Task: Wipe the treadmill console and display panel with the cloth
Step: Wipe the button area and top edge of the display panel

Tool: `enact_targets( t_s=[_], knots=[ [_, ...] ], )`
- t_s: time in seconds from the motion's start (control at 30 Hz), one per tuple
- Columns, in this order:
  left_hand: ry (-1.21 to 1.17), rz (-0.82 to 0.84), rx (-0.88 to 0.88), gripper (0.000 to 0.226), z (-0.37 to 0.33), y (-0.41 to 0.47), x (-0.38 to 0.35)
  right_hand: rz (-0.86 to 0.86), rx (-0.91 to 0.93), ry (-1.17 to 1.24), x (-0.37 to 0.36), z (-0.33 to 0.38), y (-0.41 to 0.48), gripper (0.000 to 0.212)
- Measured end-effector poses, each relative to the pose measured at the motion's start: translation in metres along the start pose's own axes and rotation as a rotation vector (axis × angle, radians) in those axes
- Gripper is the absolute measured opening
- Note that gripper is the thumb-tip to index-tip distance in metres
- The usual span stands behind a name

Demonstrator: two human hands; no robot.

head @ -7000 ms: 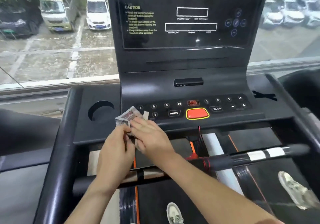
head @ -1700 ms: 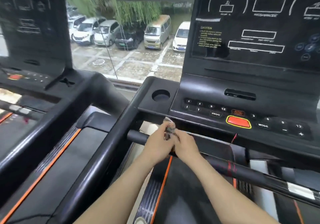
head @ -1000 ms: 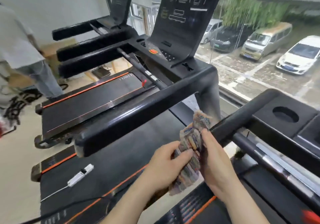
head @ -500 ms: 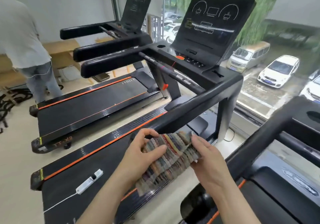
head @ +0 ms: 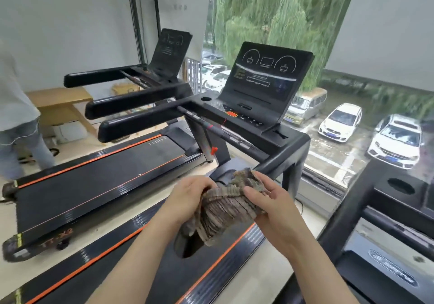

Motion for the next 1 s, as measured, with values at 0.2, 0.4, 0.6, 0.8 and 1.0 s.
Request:
enact_targets(
  t_s=[0.2, 0.4, 0.6, 0.8, 1.0],
  knots=[
    [-0.087, 0.147, -0.035, 0.027, -0.023, 0.012, 0.009, -0.062, 0.010, -0.006, -0.006, 0.004, 0.021, 0.024],
    [-0.065, 0.260, -0.029, 0.016, -0.017, 0.032, -0.008, -0.044, 0.006, 0.023, -0.003, -0.003, 0.047, 0.047],
    [-0.500, 0.066, 0.187, 0.022, 0.015, 0.098, 0.024, -0.105, 0.019, -0.125, 0.005, 0.007, 0.089, 0.059],
    [-0.808, -0.104, 0.415, 0.009, 0.067, 0.198, 0.081, -0.391, 0.261, -0.476, 0.006, -0.011, 0.175, 0.032],
    [-0.754, 0.114, 0.214, 0.039, 0.134, 0.316, 0.138, -0.682, 0.498, -0.875, -0.026, -0.043, 0.284, 0.020]
  ],
)
Point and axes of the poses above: each hand's wrist, its own y-axis towards the middle knuckle, its own x-axis out of the back of the hand, z = x × y, the point moved 3 cm from there along y, towards the middle knuckle, and after that the axes turned 10 degrees about y, right-handed, at the moved point
